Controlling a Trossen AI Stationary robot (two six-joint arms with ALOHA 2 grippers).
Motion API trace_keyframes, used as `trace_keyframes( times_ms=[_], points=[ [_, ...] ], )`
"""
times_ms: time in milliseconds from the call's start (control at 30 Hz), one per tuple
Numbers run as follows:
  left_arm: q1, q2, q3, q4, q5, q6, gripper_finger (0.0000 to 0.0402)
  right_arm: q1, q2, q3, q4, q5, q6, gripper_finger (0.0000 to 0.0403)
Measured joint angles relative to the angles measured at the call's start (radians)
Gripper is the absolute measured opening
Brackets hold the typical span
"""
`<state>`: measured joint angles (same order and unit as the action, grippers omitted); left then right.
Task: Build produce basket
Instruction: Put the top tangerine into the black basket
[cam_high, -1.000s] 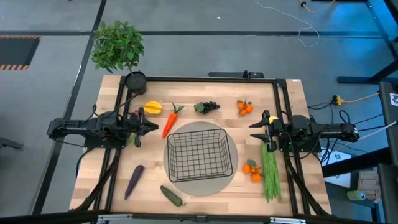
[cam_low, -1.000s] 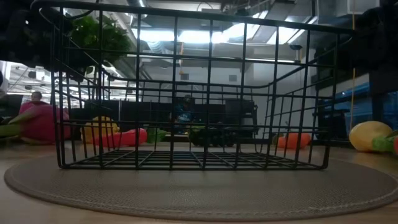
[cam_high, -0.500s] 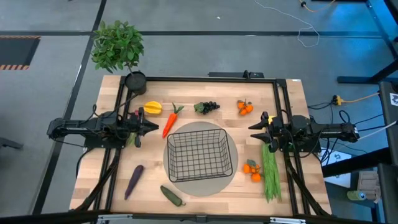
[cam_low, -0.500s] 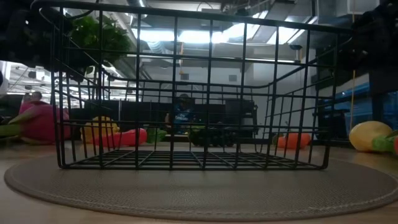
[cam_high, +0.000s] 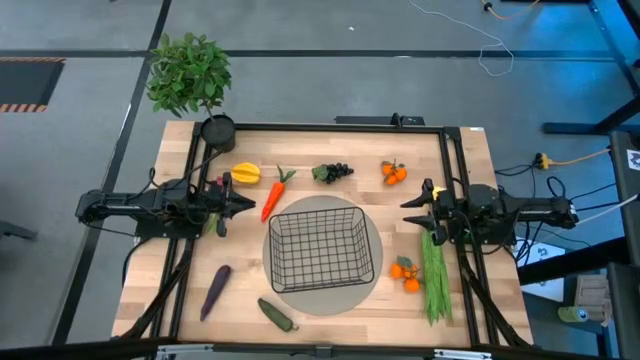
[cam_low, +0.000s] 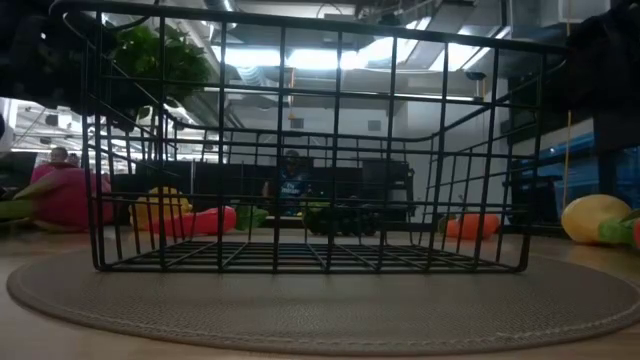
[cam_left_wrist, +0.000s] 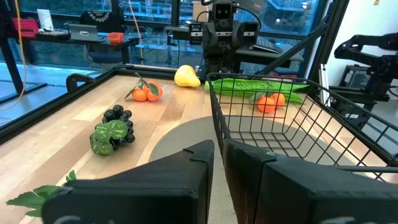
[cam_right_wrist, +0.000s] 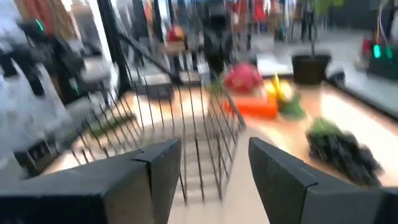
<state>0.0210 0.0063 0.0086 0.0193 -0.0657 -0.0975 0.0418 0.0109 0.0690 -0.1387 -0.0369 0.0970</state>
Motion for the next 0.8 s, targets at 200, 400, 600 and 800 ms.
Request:
trace_keyframes(
  times_ms=[200, 400, 600, 800],
  points=[
    [0.000, 0.000, 0.000, 0.000, 0.000, 0.001, 0.0030, 0.001, -0.009, 0.096, -0.192, 0.088, 0.024, 0.0187],
    [0.000, 0.000, 0.000, 0.007, -0.004, 0.137, 0.0030, 0.000, -0.009, 0.089, -0.025, 0.056, 0.015, 0.0187],
    [0.000, 0.000, 0.000, 0.181, -0.006, 0.105, 0.0030, 0.001, -0.009, 0.089, 0.149, -0.017, 0.001, 0.0187],
    [0.000, 0.000, 0.000, 0.322, -0.062, 0.240, 0.0030, 0.000, -0.008, 0.088, 0.223, -0.016, 0.004, 0.0187]
  ],
)
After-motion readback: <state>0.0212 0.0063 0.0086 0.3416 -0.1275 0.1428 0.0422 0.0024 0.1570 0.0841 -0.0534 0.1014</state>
